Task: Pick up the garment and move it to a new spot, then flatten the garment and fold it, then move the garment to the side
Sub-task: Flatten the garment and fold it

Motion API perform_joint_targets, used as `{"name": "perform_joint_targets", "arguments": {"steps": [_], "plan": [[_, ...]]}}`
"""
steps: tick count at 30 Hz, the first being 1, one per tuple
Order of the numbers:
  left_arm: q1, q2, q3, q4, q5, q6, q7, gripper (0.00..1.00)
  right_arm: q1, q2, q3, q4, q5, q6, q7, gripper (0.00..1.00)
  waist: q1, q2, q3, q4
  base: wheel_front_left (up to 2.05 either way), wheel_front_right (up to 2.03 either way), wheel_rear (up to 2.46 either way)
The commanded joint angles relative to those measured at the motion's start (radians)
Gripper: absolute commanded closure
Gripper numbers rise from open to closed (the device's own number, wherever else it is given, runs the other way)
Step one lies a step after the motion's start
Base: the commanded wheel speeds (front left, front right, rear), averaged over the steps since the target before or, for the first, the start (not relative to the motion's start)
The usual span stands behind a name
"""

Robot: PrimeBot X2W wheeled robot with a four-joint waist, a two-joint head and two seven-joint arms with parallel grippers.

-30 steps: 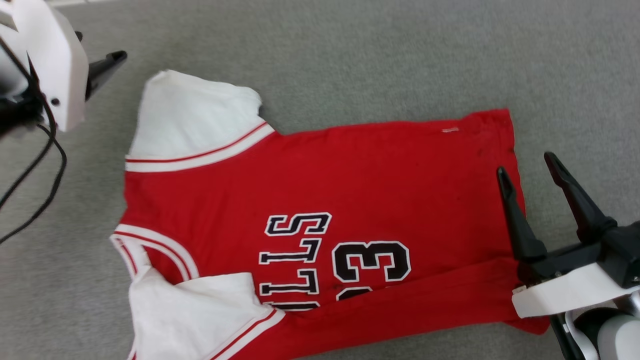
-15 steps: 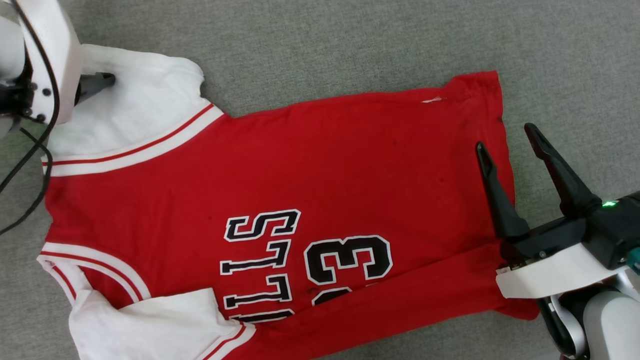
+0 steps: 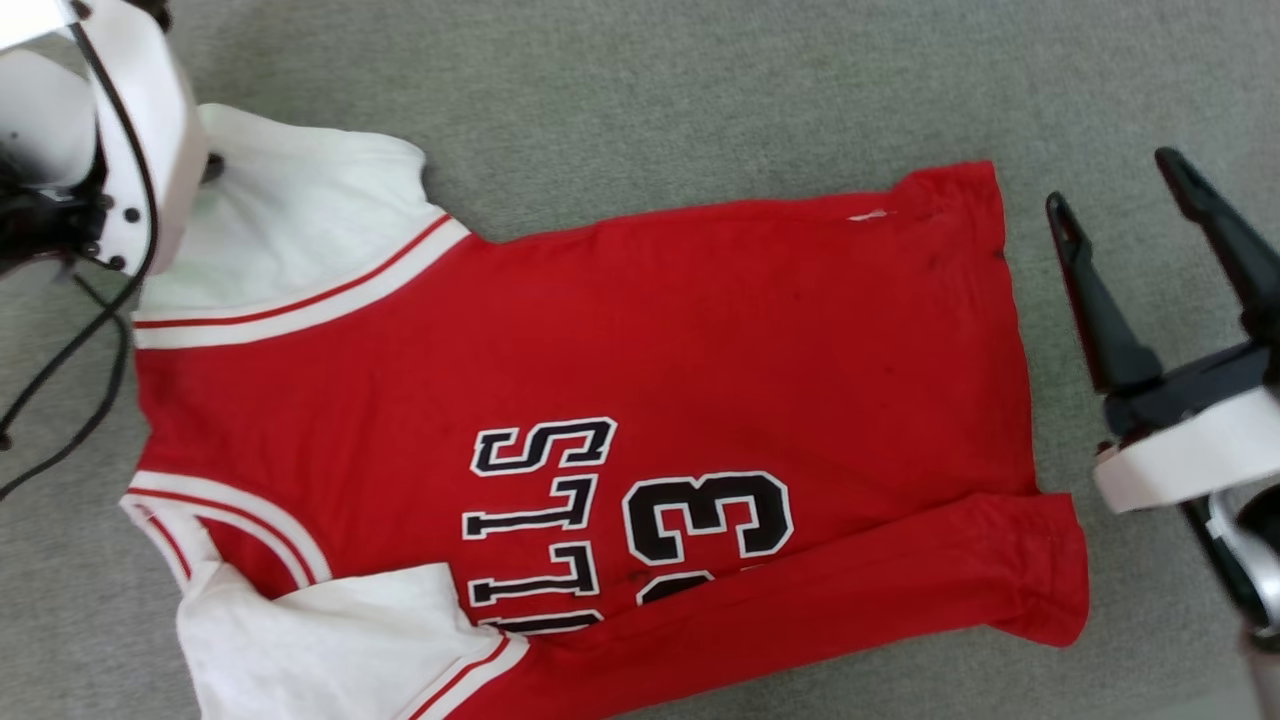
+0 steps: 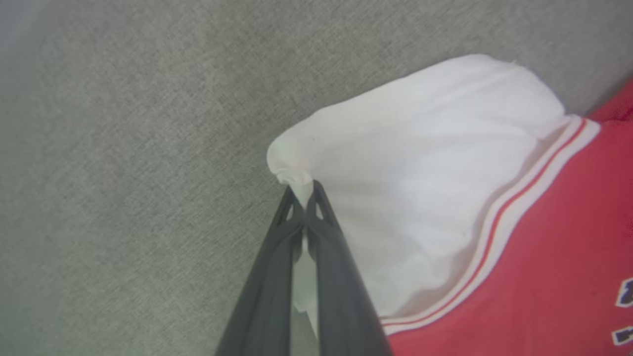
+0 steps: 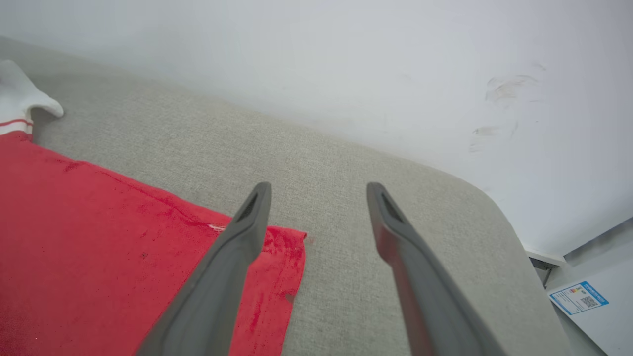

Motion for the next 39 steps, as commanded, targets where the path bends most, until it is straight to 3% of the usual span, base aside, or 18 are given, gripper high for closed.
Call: {"name": "perform_joint_targets", "arguments": {"steps": [1, 9, 14, 21, 27, 35, 36, 39], "plan": [[0.011, -0.009, -0.002, -0.010, -0.002, -0.003, -0.016, 1.00, -0.034, -0.052, 0.012, 0.001, 0.013, 0.000, 0.058, 0.00, -0.0001, 0.0000, -0.028, 0.026, 0.00, 0.00, 0.00], [0.019, -0.037, -0.038, -0.062, 0.006, -0.005, -0.077, 1.00, -0.237, -0.327, 0.167, 0.065, 0.249, 0.000, 0.534, 0.00, -0.0001, 0.0000, -0.075, 0.087, 0.00, 0.00, 0.00], [0.000, -0.060, -0.066, -0.097, 0.009, -0.005, -0.111, 1.00, -0.372, -0.431, 0.272, 0.143, 0.424, 0.000, 0.792, 0.00, -0.0001, 0.0000, -0.070, 0.125, 0.00, 0.00, 0.00], [-0.045, -0.075, -0.098, -0.115, 0.010, -0.005, -0.145, 1.00, -0.526, -0.431, 0.392, 0.279, 0.532, 0.000, 0.966, 0.00, -0.0001, 0.0000, -0.032, 0.167, 0.00, 0.00, 0.00], [-0.081, -0.077, -0.128, -0.119, 0.005, -0.005, -0.176, 1.00, -0.577, -0.385, 0.481, 0.411, 0.536, 0.000, 0.971, 0.00, -0.0001, 0.0000, 0.000, 0.187, 0.00, 0.00, 0.00], [-0.112, -0.071, -0.156, -0.112, -0.012, -0.005, -0.210, 1.00, -0.533, -0.356, 0.610, 0.514, 0.562, 0.001, 0.930, 0.00, -0.0001, 0.0000, 0.012, 0.192, 0.00, 0.00, 0.00], [-0.115, -0.071, -0.168, -0.105, -0.012, -0.005, -0.222, 1.00, -0.541, -0.363, 0.614, 0.523, 0.563, 0.001, 0.894, 1.00, -0.0001, 0.0000, 0.004, 0.193, 0.00, 0.00, 0.00], [-0.113, -0.075, -0.181, -0.099, -0.017, -0.005, -0.233, 1.00, -0.554, -0.373, 0.604, 0.532, 0.567, 0.001, 0.853, 1.00, -0.0001, 0.0000, -0.015, 0.194, 0.00, 0.00, 0.00]]}}
